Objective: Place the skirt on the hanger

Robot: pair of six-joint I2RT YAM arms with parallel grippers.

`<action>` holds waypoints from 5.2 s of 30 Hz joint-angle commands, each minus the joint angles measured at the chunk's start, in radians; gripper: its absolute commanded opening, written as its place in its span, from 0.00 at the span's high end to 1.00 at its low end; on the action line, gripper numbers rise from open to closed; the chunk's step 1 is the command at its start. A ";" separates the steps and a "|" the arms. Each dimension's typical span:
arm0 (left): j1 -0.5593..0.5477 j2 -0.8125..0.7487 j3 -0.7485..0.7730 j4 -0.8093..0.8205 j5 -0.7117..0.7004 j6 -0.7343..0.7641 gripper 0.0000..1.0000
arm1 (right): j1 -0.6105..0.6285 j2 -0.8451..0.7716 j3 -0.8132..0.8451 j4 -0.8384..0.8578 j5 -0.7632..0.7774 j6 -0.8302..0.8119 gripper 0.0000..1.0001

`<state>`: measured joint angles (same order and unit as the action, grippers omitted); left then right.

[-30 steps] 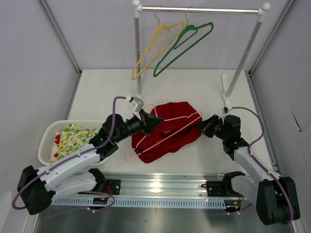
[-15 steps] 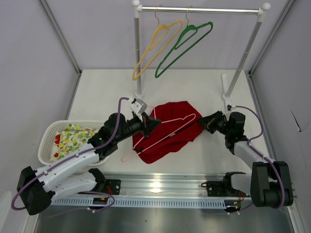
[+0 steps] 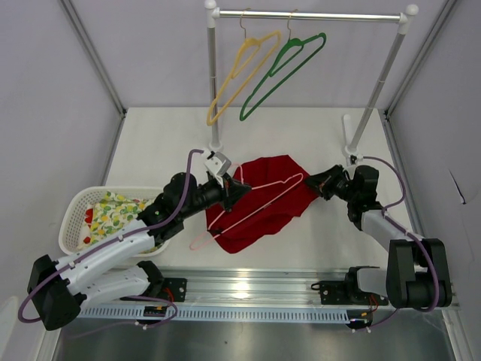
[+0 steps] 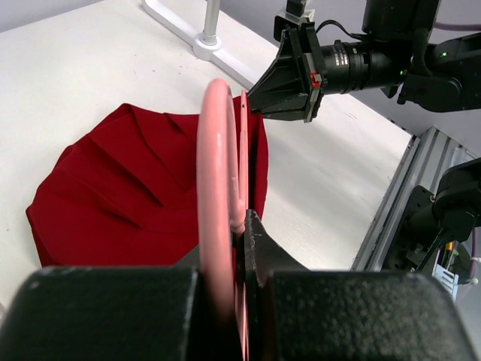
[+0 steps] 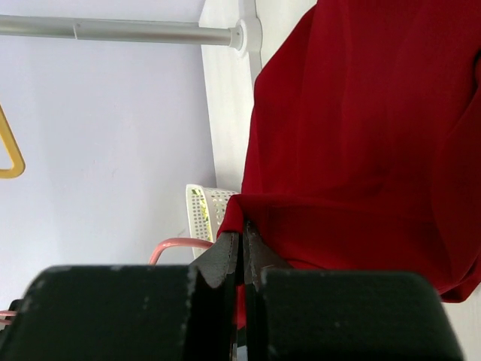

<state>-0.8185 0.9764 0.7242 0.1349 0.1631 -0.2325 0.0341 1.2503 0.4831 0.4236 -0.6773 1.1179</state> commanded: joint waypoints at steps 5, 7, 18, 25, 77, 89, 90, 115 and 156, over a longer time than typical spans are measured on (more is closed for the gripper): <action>-0.013 -0.013 0.050 -0.061 0.032 0.036 1.00 | -0.013 0.009 0.075 -0.026 0.042 -0.050 1.00; -0.013 -0.007 0.058 -0.075 0.041 0.041 1.00 | -0.013 0.011 0.078 -0.037 0.047 -0.059 1.00; -0.014 0.034 0.090 -0.112 0.033 0.065 1.00 | -0.011 -0.005 0.153 -0.213 0.099 -0.159 1.00; -0.019 0.053 0.092 -0.175 -0.100 0.058 1.00 | -0.010 -0.008 0.143 -0.206 0.099 -0.179 1.00; -0.278 0.254 0.147 -0.126 -0.297 0.028 1.00 | 0.530 -0.400 -0.021 -0.896 0.881 -0.270 0.79; -0.278 0.266 0.185 -0.192 -0.234 0.042 1.00 | 0.431 -0.365 -0.028 -0.856 0.877 -0.297 0.69; -0.278 0.268 0.187 -0.190 -0.228 0.042 1.00 | 0.429 -0.350 -0.025 -0.849 0.878 -0.299 0.68; -0.278 0.311 0.238 -0.265 -0.171 0.070 1.00 | 0.541 -0.213 0.098 -0.733 0.920 -0.285 0.60; -0.278 0.283 0.300 -0.325 -0.158 0.105 1.00 | 0.598 -0.310 0.187 -0.905 1.110 -0.314 1.00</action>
<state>-1.0901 1.2995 0.9863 -0.1806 0.0032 -0.1303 0.6407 0.9844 0.6502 -0.4557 0.3859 0.8181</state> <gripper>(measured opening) 0.058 0.010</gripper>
